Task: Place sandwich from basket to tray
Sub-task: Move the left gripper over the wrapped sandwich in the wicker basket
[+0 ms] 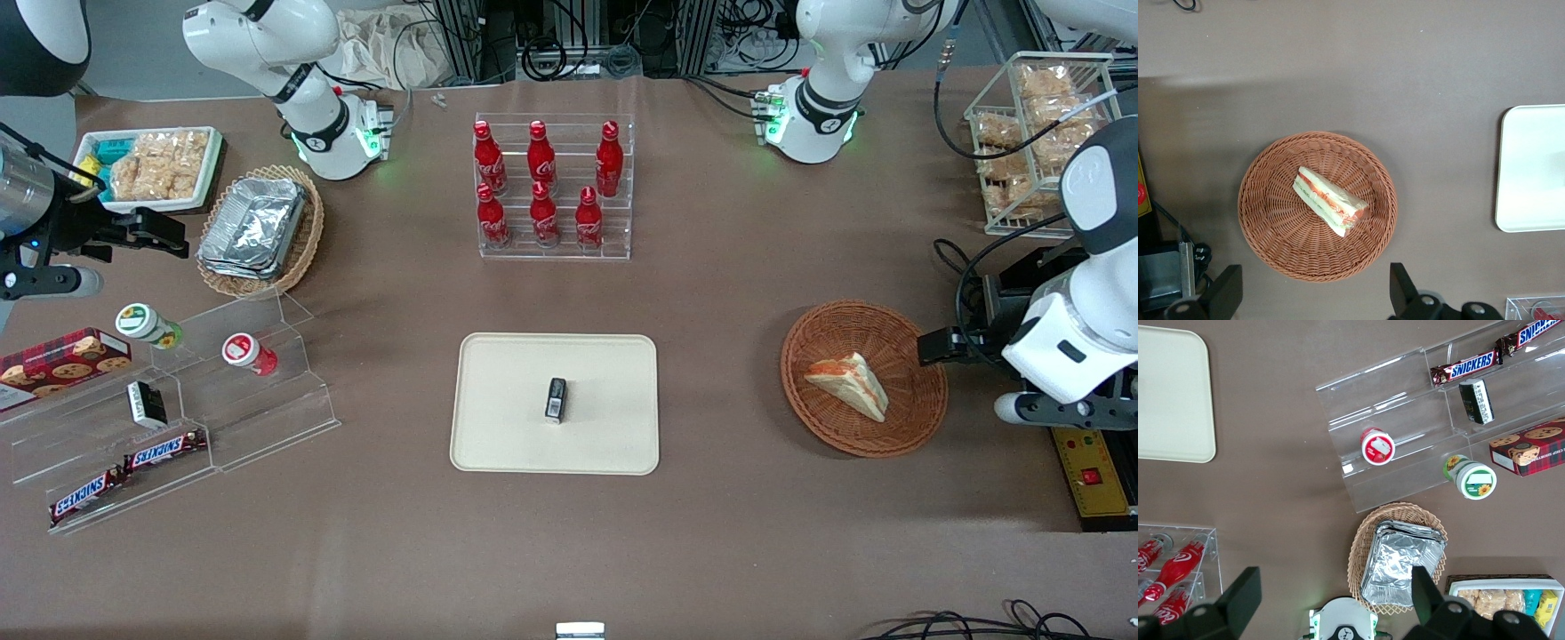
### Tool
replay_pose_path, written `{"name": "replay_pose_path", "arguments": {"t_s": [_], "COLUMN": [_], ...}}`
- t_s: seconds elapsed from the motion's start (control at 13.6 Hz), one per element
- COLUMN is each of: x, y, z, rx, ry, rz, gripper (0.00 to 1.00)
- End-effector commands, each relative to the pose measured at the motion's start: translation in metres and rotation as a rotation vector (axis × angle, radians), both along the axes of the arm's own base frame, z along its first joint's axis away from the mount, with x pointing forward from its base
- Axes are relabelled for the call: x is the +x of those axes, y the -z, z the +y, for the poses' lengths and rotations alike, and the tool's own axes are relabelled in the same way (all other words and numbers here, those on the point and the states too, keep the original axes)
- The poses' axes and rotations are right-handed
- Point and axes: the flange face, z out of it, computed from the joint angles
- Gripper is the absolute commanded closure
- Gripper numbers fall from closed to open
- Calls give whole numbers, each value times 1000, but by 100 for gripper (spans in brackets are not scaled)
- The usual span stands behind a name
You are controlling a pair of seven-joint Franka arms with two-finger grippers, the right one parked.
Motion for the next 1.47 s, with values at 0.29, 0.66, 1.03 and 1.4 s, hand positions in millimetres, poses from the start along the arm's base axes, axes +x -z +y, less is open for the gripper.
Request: {"name": "replay_pose_path", "arguments": {"t_s": [0.29, 0.66, 1.03, 1.4], "x": [5, -21, -52, -52], "y": [2, 66, 132, 177], "z": [7, 21, 32, 27], "rx": [29, 41, 37, 9], "ry": [-5, -44, -246, -555], "rz": [9, 38, -35, -29], "gripper": [1, 1, 1, 2]}}
